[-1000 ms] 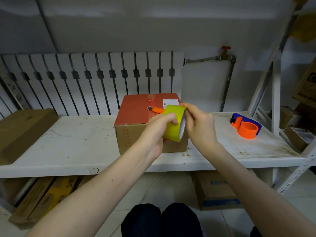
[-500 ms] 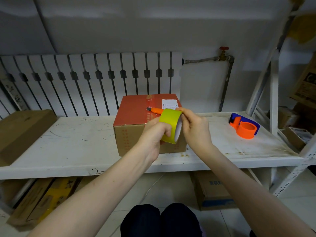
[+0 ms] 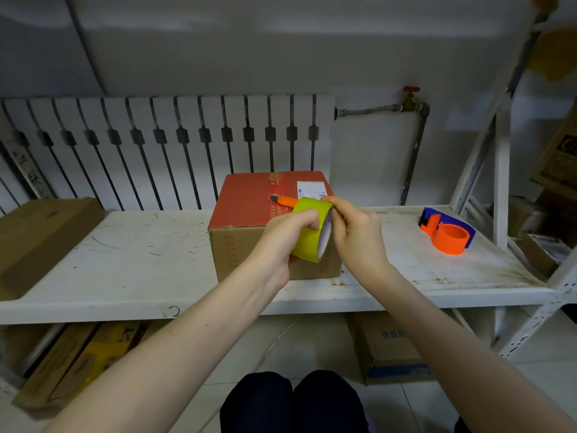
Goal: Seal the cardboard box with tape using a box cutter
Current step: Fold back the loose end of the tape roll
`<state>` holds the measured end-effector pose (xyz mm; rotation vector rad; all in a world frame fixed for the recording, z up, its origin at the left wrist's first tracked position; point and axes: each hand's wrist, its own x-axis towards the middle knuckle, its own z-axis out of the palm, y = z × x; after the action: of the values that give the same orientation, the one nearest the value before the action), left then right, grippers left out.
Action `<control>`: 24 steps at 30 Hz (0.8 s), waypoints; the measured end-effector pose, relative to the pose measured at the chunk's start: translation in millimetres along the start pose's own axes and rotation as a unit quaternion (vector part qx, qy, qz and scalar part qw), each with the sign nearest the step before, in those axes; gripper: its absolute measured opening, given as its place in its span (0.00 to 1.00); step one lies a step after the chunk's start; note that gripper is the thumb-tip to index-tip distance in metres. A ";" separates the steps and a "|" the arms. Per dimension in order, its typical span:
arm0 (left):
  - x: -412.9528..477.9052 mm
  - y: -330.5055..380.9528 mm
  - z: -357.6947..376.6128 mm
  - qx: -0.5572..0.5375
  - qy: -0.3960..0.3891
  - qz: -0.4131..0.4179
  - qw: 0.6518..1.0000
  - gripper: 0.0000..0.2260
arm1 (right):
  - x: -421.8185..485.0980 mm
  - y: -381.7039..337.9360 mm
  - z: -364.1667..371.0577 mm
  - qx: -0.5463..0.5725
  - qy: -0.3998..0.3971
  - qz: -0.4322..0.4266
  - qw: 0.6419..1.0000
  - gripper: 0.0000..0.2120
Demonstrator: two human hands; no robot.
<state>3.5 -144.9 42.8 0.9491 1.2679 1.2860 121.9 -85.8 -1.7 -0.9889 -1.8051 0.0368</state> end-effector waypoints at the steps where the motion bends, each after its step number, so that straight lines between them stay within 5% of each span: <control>1: -0.1 0.7 0.2 0.007 0.002 -0.002 1.000 0.10 | -0.5 0.1 0.3 0.004 -0.003 0.003 1.000 0.13; 8: 2.4 -9.1 -3.2 0.022 -0.020 0.034 0.999 0.08 | 1.4 3.1 1.6 0.020 -0.013 0.030 0.999 0.13; 13: 3.0 -14.4 -23.3 0.139 -0.168 0.120 0.969 0.14 | 5.4 11.7 -9.8 0.073 -0.055 0.081 0.993 0.13; 16: -0.1 -16.8 -22.7 0.206 -0.115 0.178 0.955 0.13 | 3.1 14.1 -9.3 0.082 -0.116 0.093 0.986 0.16; 19: 7.1 -23.6 -21.5 0.258 -0.039 0.224 0.939 0.10 | -3.7 7.7 -13.1 0.097 -0.060 0.115 0.987 0.16; 24: 14.1 -29.6 -22.1 0.319 0.022 0.275 0.907 0.11 | -8.9 4.0 -22.0 0.014 -0.015 -0.043 0.999 0.10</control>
<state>-15.9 -137.6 9.1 1.8557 1.5573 1.3238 142.8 -97.6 0.1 -0.8945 -1.8687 0.0237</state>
